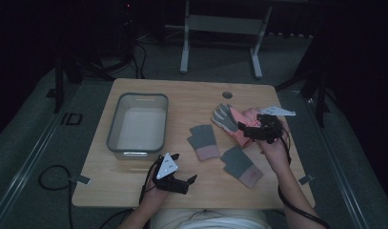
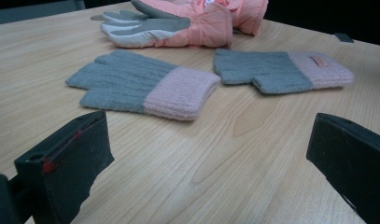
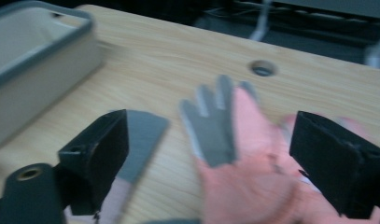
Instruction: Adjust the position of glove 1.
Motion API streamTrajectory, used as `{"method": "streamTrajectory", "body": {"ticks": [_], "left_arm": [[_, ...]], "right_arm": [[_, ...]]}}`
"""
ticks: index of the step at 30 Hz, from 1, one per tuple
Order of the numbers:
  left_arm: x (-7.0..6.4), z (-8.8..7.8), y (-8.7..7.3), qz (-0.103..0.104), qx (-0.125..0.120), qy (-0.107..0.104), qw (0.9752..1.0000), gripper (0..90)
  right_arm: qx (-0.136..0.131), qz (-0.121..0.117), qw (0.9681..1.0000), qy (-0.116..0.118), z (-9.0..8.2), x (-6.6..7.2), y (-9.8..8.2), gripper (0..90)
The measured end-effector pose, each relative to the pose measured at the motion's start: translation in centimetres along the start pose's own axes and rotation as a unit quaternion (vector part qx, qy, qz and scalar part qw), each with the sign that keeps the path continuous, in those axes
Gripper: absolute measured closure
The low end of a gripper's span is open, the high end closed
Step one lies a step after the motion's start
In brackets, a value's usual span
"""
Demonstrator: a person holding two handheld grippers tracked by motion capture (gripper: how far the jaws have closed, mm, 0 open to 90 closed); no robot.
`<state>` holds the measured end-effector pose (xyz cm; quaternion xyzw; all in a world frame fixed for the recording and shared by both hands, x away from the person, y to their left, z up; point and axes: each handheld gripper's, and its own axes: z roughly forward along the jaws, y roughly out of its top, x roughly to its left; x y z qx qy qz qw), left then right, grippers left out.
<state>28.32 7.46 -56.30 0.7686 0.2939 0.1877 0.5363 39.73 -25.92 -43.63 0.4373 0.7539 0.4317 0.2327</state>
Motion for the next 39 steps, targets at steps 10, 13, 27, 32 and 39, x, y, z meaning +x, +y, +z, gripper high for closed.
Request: {"method": "streamTrajectory", "body": {"ticks": [10,13,27,32,39], "left_arm": [[0.0,0.0,0.0,-0.001,0.0,0.001,1.0,0.0],[0.0,0.0,0.0,-0.001,0.0,0.001,1.0,0.0],[0.0,0.0,0.0,-0.001,-0.002,-0.001,1.0,0.0],[0.0,0.0,0.0,-0.002,-0.002,-0.002,1.0,0.0],[0.0,0.0,0.0,-0.002,-0.002,-0.002,1.0,0.0]], "right_arm": [[0.016,-0.042,0.9977,0.05,3.5,3.5,-0.1,14.6],[0.022,-0.054,0.9965,0.061,4.6,4.4,-0.3,19.3],[0.077,-0.107,0.9853,0.109,9.9,6.3,-1.6,44.9],[0.113,-0.129,0.978,0.119,12.1,6.4,-2.5,56.6],[0.148,-0.139,0.97,0.134,14.4,6.5,-3.1,59.7]]}}
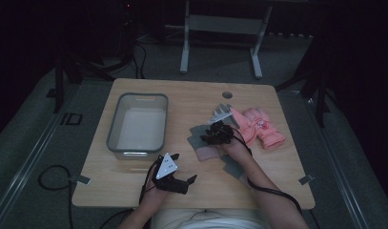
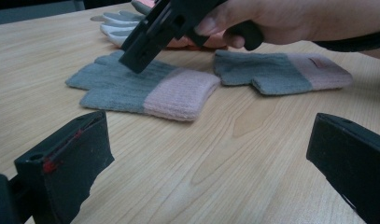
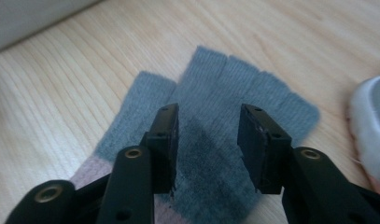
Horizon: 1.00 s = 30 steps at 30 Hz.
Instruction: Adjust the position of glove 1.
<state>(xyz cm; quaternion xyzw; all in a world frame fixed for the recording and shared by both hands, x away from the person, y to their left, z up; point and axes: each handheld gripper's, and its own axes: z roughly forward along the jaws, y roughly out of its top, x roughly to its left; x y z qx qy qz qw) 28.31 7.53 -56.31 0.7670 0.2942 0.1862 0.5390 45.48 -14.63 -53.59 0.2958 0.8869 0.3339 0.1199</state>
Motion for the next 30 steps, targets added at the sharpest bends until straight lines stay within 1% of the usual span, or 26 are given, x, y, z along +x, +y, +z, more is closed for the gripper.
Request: {"method": "streamTrajectory", "body": {"ticks": [2,5,9,11,13,14,15,16,17,18,20,21,22,24,25,26,27,28,29,30], "left_arm": [[0.0,0.0,0.0,0.0,0.0,-0.001,1.0,0.0],[0.0,0.0,0.0,0.0,0.0,0.0,1.0,0.0],[0.0,0.0,0.0,0.0,-0.001,0.001,1.0,0.0],[0.0,0.0,0.0,0.001,-0.001,0.0,1.0,0.0],[0.0,0.0,0.0,-0.001,-0.001,0.0,1.0,0.0],[0.1,0.0,0.0,-0.003,-0.001,-0.001,1.0,0.0],[0.1,0.0,0.0,-0.005,-0.002,-0.001,1.0,0.0],[0.1,-0.1,0.0,-0.006,-0.003,-0.002,1.0,0.0],[0.1,-0.1,0.0,-0.006,-0.004,-0.002,1.0,0.0],[0.1,-0.1,0.0,-0.006,-0.005,-0.002,1.0,0.0],[0.1,-0.1,0.0,-0.006,-0.007,-0.001,1.0,0.0],[0.1,-0.1,0.0,-0.003,-0.007,0.0,1.0,0.0],[0.0,-0.1,-0.1,-0.004,-0.009,0.0,1.0,0.0],[0.0,-0.1,-0.1,-0.005,-0.01,0.001,0.9999,0.0],[0.0,-0.1,-0.1,-0.005,-0.013,0.001,0.9999,0.0],[0.0,-0.2,-0.1,-0.005,-0.016,0.004,0.9999,0.0],[0.0,-0.2,-0.1,-0.005,-0.016,0.004,0.9999,0.0],[0.0,-0.2,-0.1,-0.005,-0.016,0.004,0.9999,0.0],[0.2,-0.2,-0.1,-0.01,-0.02,0.013,0.9997,0.0],[0.2,-0.3,-0.1,-0.01,-0.024,0.013,0.9996,0.0]], "right_arm": [[0.019,-0.006,0.9998,0.0,0.7,0.0,0.0,60.6],[0.023,-0.004,0.9997,0.0,0.9,0.0,0.0,66.5],[0.024,0.011,0.9996,-0.012,1.0,0.2,0.1,81.1],[0.024,0.025,0.9992,-0.019,1.1,0.5,0.3,84.4],[0.023,0.048,0.9983,-0.023,0.9,0.7,0.5,85.4],[0.019,0.063,0.9976,-0.021,0.5,0.9,0.7,85.5],[0.011,0.072,0.9971,-0.022,0.0,1.2,1.0,85.5],[0.002,0.081,0.9964,-0.026,-0.7,1.6,1.2,85.6],[-0.007,0.084,0.996,-0.031,-1.4,1.9,1.4,85.6],[-0.018,0.092,0.9949,-0.037,-2.3,2.3,1.6,85.7],[-0.04,0.114,0.9914,-0.049,-4.2,3.2,1.7,85.7],[-0.044,0.119,0.9905,-0.055,-4.7,3.6,1.6,85.7],[-0.051,0.119,0.9894,-0.065,-5.3,4.1,1.5,85.7],[-0.059,0.125,0.9878,-0.072,-6.3,5.0,1.1,85.7],[-0.064,0.131,0.9866,-0.073,-6.6,5.4,0.7,85.6],[-0.068,0.135,0.9861,-0.069,-7.0,5.8,0.3,85.6],[-0.068,0.135,0.9861,-0.069,-7.0,5.8,0.3,85.6],[-0.071,0.138,0.986,-0.06,-7.3,6.1,-0.1,85.6],[-0.085,0.163,0.982,-0.044,-8.0,7.0,-1.3,85.6],[-0.086,0.166,0.9813,-0.046,-8.1,7.4,-1.8,85.6]]}}
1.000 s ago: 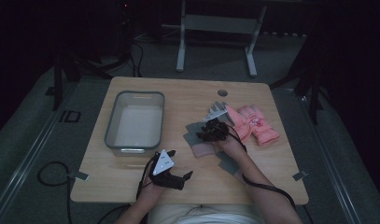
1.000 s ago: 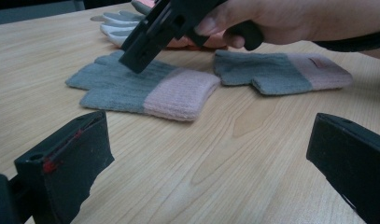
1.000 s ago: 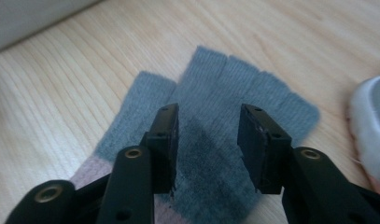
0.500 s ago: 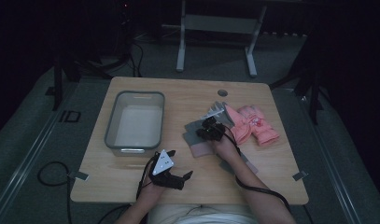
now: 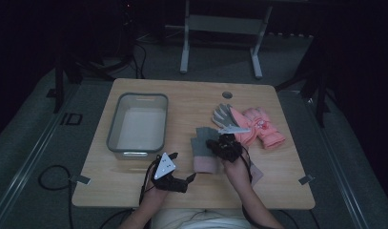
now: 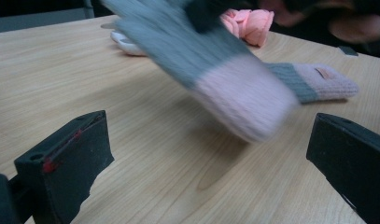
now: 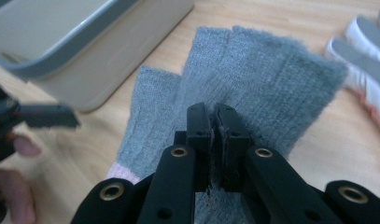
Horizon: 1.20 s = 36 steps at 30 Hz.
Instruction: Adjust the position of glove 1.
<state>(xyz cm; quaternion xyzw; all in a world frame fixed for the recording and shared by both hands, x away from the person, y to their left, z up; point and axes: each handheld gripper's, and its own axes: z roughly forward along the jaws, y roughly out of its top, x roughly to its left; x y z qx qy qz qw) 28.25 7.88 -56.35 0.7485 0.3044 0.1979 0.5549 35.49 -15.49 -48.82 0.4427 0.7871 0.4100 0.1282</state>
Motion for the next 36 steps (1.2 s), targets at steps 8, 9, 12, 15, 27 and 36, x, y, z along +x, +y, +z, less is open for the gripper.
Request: {"method": "streamTrajectory", "body": {"ticks": [8,9,12,15,27,36], "left_arm": [[0.0,0.0,0.0,0.001,0.002,-0.006,1.0,0.0],[0.0,0.0,0.0,0.001,0.002,-0.006,1.0,0.0],[0.0,0.0,0.0,0.001,0.002,-0.005,1.0,0.0],[-0.1,0.0,0.0,0.001,0.002,-0.005,1.0,0.0],[0.0,0.1,0.0,-0.002,0.003,-0.01,0.9999,0.0],[0.0,0.1,0.0,0.001,0.006,-0.012,0.9999,0.0]], "right_arm": [[0.036,-0.004,0.9993,-0.008,1.4,1.3,-3.7,85.7],[0.036,-0.004,0.9993,-0.008,1.4,1.3,-3.7,85.7],[0.045,0.001,0.9989,-0.016,2.6,1.3,-4.3,85.6],[0.05,0.005,0.9986,-0.017,3.2,1.2,-4.5,85.6],[0.055,-0.015,0.9982,-0.017,3.7,0.8,-4.6,62.6],[0.027,-0.093,0.9952,0.018,-1.3,-3.5,-2.0,61.9]]}}
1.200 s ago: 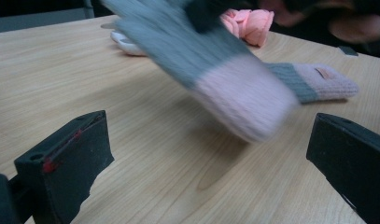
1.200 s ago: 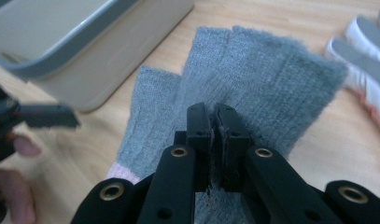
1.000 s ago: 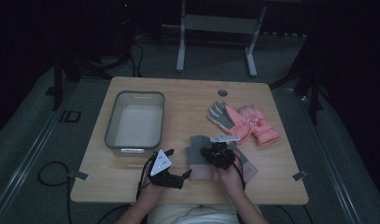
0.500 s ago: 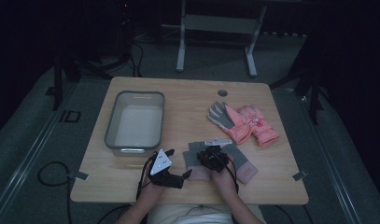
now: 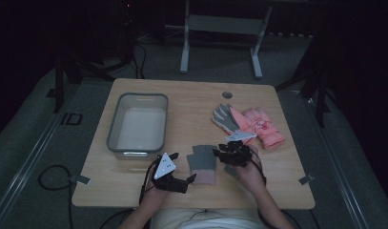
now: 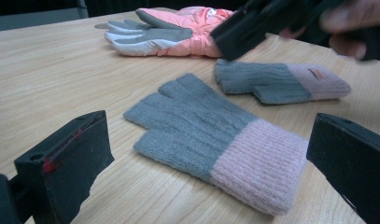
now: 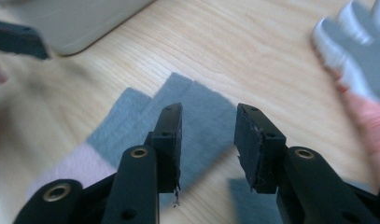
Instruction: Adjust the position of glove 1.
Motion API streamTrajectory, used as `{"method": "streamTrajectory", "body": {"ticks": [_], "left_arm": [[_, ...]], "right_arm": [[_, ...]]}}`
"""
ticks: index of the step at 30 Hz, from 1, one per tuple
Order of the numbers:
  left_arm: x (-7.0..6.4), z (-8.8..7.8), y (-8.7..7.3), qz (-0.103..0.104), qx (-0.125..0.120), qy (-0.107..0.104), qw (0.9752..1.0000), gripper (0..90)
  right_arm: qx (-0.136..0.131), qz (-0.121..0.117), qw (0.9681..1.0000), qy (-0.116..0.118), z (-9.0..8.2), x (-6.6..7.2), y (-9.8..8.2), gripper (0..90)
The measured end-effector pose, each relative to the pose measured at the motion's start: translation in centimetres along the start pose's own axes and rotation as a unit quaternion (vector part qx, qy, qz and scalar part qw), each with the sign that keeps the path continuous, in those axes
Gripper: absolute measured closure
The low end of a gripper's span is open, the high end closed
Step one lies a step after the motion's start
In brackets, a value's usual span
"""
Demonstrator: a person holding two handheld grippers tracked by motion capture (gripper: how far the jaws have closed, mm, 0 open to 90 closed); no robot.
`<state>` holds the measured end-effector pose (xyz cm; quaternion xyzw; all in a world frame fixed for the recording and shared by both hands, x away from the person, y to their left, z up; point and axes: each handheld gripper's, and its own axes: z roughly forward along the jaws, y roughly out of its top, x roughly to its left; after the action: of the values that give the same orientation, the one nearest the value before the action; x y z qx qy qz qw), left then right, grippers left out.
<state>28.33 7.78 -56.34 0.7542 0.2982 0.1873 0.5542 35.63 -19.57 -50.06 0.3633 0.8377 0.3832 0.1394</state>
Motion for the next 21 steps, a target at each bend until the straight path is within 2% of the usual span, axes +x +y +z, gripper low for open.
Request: {"method": "streamTrajectory", "body": {"ticks": [4,8,9,14,21], "left_arm": [[0.0,0.0,0.0,-0.001,-0.001,0.001,1.0,0.0],[0.0,0.0,0.0,-0.001,-0.001,0.002,1.0,0.0],[0.0,0.0,0.0,0.0,-0.001,0.002,1.0,0.0],[0.0,0.0,0.0,-0.003,0.0,0.003,1.0,0.0],[0.0,0.0,0.0,-0.001,-0.001,0.004,1.0,0.0]], "right_arm": [[0.008,-0.043,0.999,0.003,-2.0,-2.4,-1.1,62.7],[0.034,-0.06,0.9975,0.013,-2.8,-4.1,-2.6,63.4],[0.047,-0.064,0.9968,0.012,-2.8,-4.6,-3.2,63.5],[0.068,-0.063,0.9956,0.016,-3.0,-5.6,-4.8,62.2],[0.093,-0.064,0.9935,0.017,-2.2,-6.3,-5.7,61.0]]}}
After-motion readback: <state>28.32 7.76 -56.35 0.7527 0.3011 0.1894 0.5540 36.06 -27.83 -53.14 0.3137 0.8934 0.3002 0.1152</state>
